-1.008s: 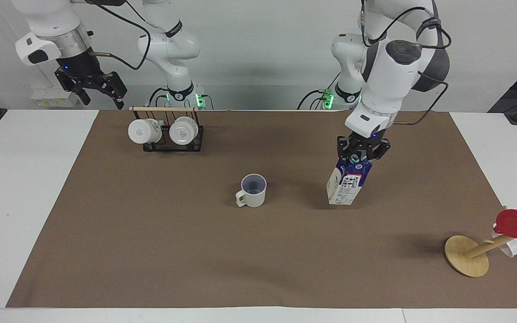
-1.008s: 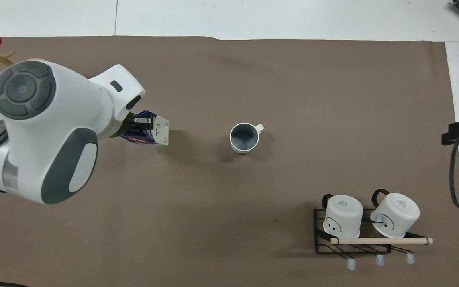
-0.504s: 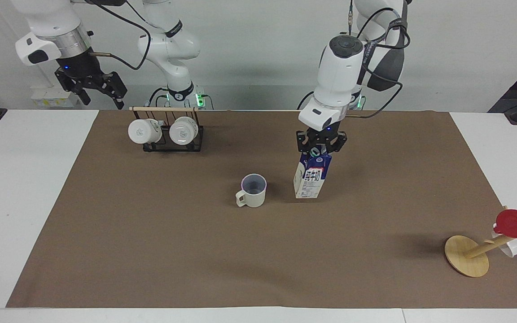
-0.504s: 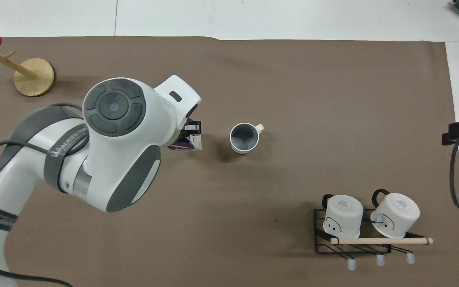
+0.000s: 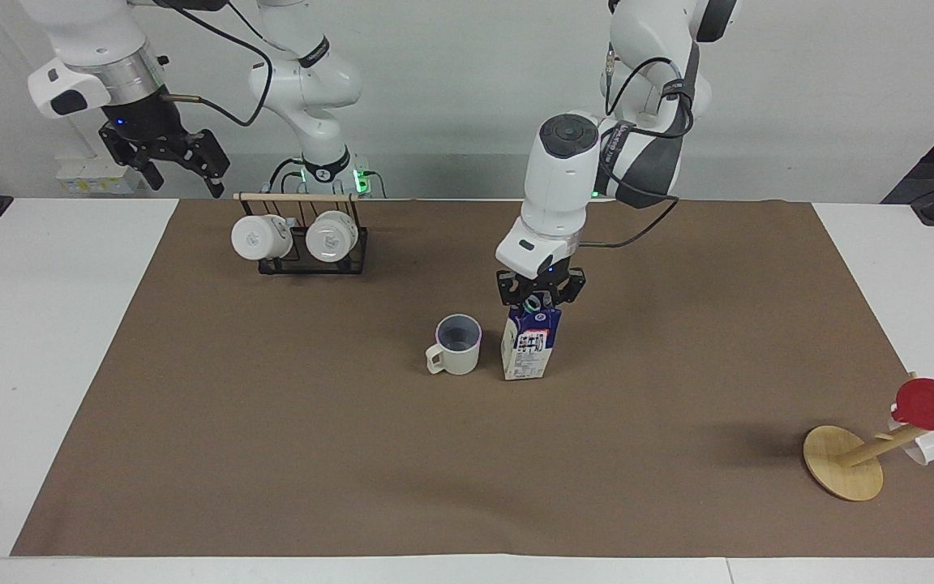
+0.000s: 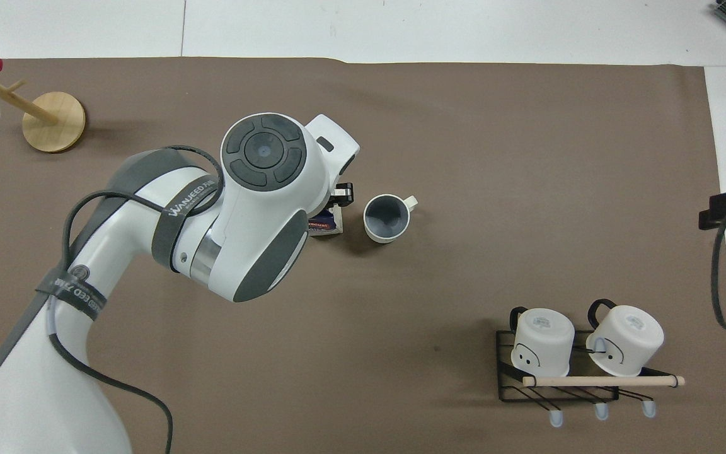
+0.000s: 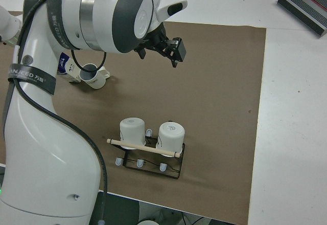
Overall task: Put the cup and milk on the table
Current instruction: 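Carry the milk carton beside the white mug with the left gripper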
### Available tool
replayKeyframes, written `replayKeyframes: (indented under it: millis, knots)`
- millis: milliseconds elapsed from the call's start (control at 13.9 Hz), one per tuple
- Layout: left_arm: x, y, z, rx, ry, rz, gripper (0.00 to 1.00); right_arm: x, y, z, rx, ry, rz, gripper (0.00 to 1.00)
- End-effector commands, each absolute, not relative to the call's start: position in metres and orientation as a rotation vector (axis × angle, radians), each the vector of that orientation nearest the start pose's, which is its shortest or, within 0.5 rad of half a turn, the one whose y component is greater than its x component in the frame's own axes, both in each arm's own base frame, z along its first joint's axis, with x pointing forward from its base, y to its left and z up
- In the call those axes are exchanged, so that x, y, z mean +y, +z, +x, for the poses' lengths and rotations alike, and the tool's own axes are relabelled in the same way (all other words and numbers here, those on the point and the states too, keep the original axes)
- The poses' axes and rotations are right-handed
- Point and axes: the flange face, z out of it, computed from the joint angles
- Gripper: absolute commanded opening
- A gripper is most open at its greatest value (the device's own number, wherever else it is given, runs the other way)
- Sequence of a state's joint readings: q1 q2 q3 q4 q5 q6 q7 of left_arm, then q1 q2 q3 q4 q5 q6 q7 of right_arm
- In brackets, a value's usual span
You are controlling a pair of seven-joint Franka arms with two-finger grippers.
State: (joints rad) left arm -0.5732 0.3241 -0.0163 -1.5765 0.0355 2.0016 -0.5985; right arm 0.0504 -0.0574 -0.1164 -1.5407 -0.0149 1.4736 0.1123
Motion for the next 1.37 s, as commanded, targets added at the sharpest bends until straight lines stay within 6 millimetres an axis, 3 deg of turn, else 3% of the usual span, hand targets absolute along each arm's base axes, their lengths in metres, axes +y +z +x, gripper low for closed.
replayKeyframes:
  millis: [0, 144, 216, 432, 792, 1008, 1152, 1295]
  knots:
    - [-0.372, 0.466, 0.558, -0.004, -0.204, -3.159, 0.5, -0.039, 0.665, 0.522, 0.259, 0.003, -3.125, 1.0]
    - [-0.374, 0.464, 0.558, 0.002, -0.213, -3.162, 0.55, -0.039, 0.665, 0.522, 0.259, 0.003, -3.125, 1.0]
    - [-0.38, 0.452, 0.557, 0.013, -0.196, -3.156, 0.65, -0.039, 0.665, 0.522, 0.259, 0.003, -3.124, 1.0]
    - [-0.382, 0.451, 0.558, 0.021, -0.204, -3.154, 1.0, -0.039, 0.665, 0.522, 0.259, 0.003, -3.125, 1.0]
    - [-0.375, 0.461, 0.562, 0.019, -0.231, -3.155, 1.0, -0.039, 0.666, 0.522, 0.259, 0.001, -3.124, 1.0]
    - [-0.357, 0.507, 0.558, -0.01, -0.301, -3.179, 1.0, -0.039, 0.665, 0.522, 0.259, 0.003, -3.125, 1.0]
    - [-0.324, 0.546, 0.556, -0.059, -0.341, -3.187, 1.0, -0.039, 0.665, 0.522, 0.259, 0.003, -3.125, 1.0]
    - [-0.292, 0.572, 0.549, -0.022, -0.293, -3.163, 1.0, -0.039, 0.665, 0.522, 0.259, 0.003, -3.125, 1.0]
